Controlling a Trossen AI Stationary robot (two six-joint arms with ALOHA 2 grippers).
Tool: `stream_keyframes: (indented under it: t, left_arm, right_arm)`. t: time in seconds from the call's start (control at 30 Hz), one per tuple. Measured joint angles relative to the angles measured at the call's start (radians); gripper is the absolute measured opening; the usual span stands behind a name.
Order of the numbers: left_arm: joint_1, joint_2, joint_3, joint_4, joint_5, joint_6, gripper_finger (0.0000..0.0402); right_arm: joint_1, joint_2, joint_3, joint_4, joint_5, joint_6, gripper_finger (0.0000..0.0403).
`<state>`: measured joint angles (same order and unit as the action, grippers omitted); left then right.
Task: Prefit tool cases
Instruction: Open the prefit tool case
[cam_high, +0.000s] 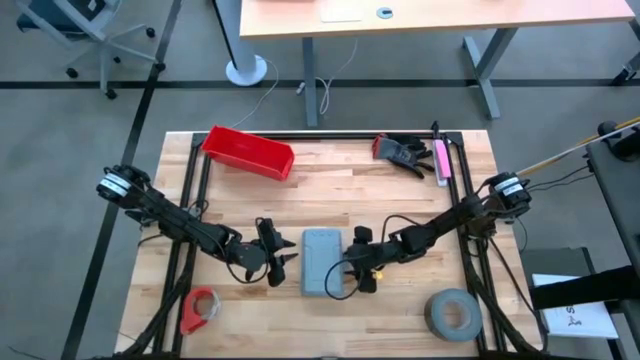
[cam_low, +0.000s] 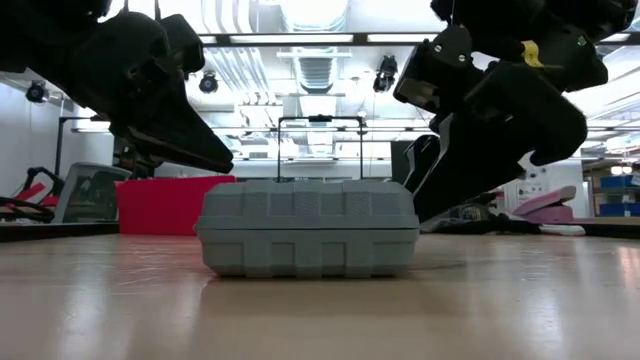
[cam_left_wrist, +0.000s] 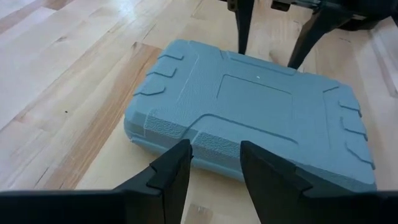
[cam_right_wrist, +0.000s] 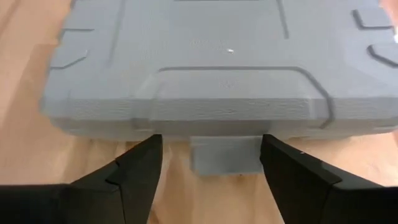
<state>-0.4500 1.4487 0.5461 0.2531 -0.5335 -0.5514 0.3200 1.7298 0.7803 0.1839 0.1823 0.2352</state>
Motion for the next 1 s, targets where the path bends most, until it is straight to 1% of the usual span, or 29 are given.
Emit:
stream_keyframes:
  t: [0.27, 0.43, 0.6, 0.77, 1.0]
  left_arm:
    - [0.000, 0.000, 0.000, 0.000, 0.001, 0.001, 0.0141]
    - [0.000, 0.000, 0.000, 0.000, 0.002, 0.003, 0.0146]
    - [0.000, 0.000, 0.000, 0.000, 0.002, 0.003, 0.0149]
    - [0.000, 0.000, 0.000, 0.000, 0.002, 0.007, 0.0144]
    - [0.000, 0.000, 0.000, 0.000, 0.002, 0.007, 0.0144]
  right_arm:
    - [-0.014, 0.003, 0.000, -0.005, 0.002, -0.002, 0.0244]
    - [-0.015, 0.024, 0.000, -0.013, 0.001, 0.000, 0.0241]
    - [-0.015, 0.042, -0.001, 0.019, 0.001, 0.000, 0.0241]
    - [-0.022, 0.068, -0.001, 0.046, 0.002, 0.000, 0.0240]
    - [-0.022, 0.085, 0.008, 0.072, 0.002, -0.002, 0.0220]
